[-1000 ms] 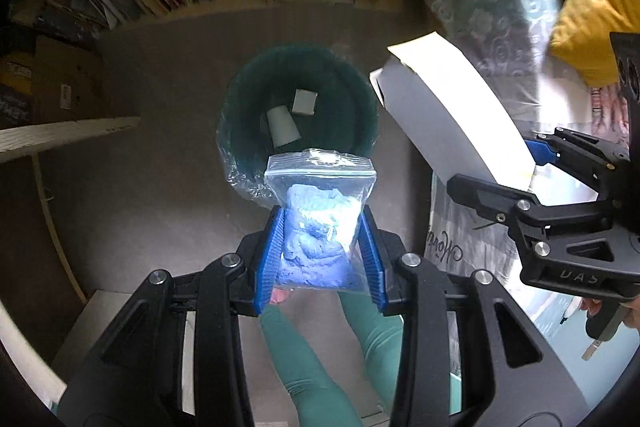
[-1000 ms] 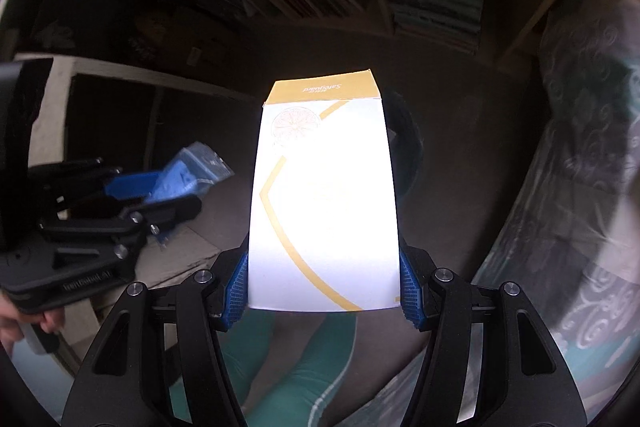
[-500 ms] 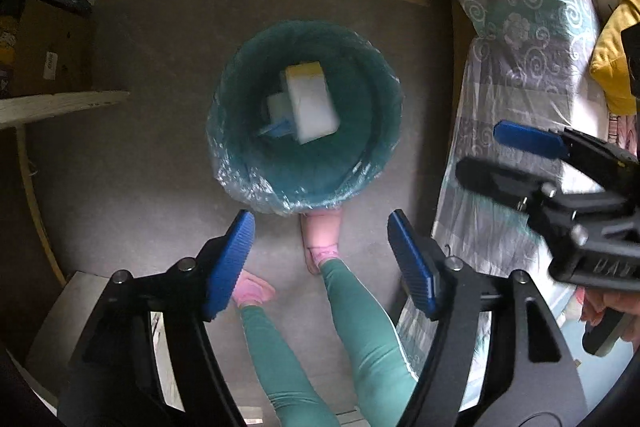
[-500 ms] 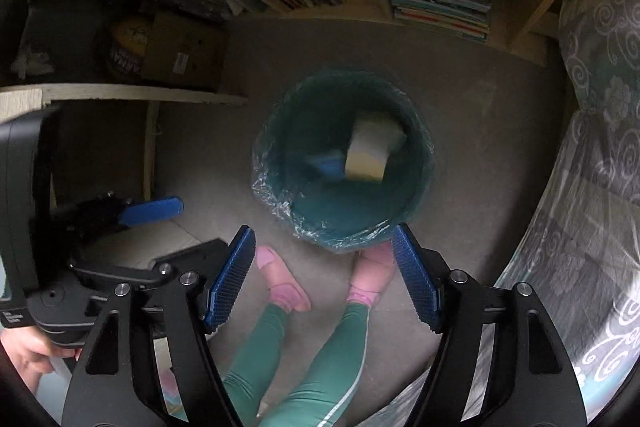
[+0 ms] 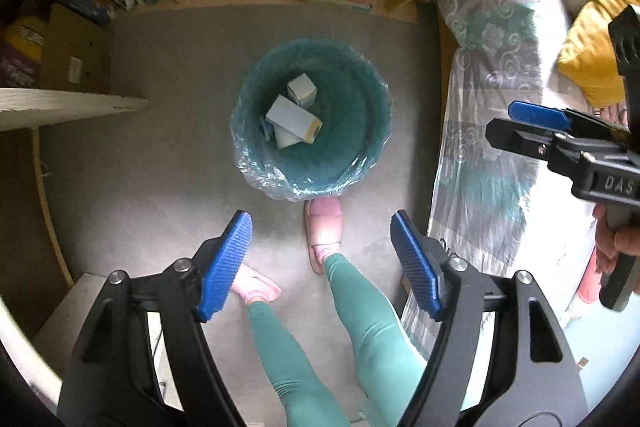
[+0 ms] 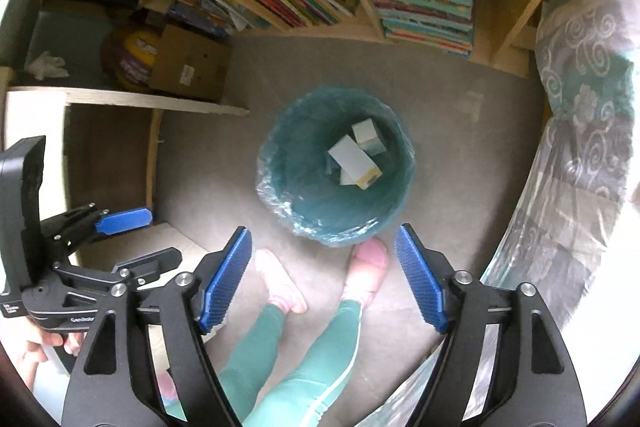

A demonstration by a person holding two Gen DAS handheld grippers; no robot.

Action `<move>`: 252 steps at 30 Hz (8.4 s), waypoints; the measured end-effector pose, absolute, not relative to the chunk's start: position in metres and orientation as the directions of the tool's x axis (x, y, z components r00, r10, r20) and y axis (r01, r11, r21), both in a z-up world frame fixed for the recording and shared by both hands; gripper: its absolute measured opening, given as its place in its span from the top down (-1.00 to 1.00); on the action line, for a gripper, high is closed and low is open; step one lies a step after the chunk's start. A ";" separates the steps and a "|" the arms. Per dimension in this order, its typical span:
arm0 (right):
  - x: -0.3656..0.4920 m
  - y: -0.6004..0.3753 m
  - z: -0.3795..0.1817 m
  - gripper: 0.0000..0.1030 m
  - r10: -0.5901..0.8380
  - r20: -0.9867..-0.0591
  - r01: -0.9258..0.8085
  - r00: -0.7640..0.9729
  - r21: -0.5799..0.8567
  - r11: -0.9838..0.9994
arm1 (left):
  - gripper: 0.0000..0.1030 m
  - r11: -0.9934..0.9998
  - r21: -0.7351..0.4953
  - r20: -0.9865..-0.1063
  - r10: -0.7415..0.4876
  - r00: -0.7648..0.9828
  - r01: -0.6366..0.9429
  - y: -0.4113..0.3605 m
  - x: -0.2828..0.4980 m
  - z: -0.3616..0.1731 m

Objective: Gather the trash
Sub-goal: 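Move both tools back over the table toward the remaining trash, then grasp the lying paper cup with the left tool while the right tool grasps the white tube, then carry the paper cup and white tube with both tools to the wastebasket, then open both tools to drop the cup and tube into the wastebasket, then move both open tools back over the table toward the remaining trash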

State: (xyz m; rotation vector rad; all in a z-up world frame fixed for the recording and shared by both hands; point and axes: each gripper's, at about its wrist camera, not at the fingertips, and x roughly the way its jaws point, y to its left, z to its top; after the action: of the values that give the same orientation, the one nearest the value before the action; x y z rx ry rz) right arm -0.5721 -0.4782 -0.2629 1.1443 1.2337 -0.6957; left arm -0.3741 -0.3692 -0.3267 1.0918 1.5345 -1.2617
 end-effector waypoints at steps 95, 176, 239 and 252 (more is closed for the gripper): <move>0.098 -0.215 -0.078 0.74 0.224 -0.945 -0.366 0.236 0.127 0.922 | 0.88 0.951 0.009 -0.930 -0.106 0.351 0.310 0.092 0.099 -0.070; -0.543 -0.492 -0.314 0.76 0.136 -0.948 0.832 0.288 0.318 0.454 | 0.89 -0.063 -0.178 -0.984 0.037 -0.175 0.982 -0.391 -0.392 -0.362; -0.018 -0.371 0.011 -0.75 0.194 -0.899 -0.077 0.393 0.178 0.981 | -0.87 0.839 -0.005 -0.897 -0.244 0.369 0.544 -0.074 0.036 -0.051; 0.101 -0.364 -0.061 -0.75 0.066 -0.961 0.000 0.268 0.068 0.998 | -0.77 0.764 0.087 -0.909 -0.202 0.365 0.639 -0.072 0.082 -0.090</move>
State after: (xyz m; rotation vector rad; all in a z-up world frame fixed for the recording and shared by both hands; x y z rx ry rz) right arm 0.1015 -0.3643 -0.0607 0.0586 1.2994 0.0441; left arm 0.0823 -0.0717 -0.0896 0.4714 1.0692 -0.5671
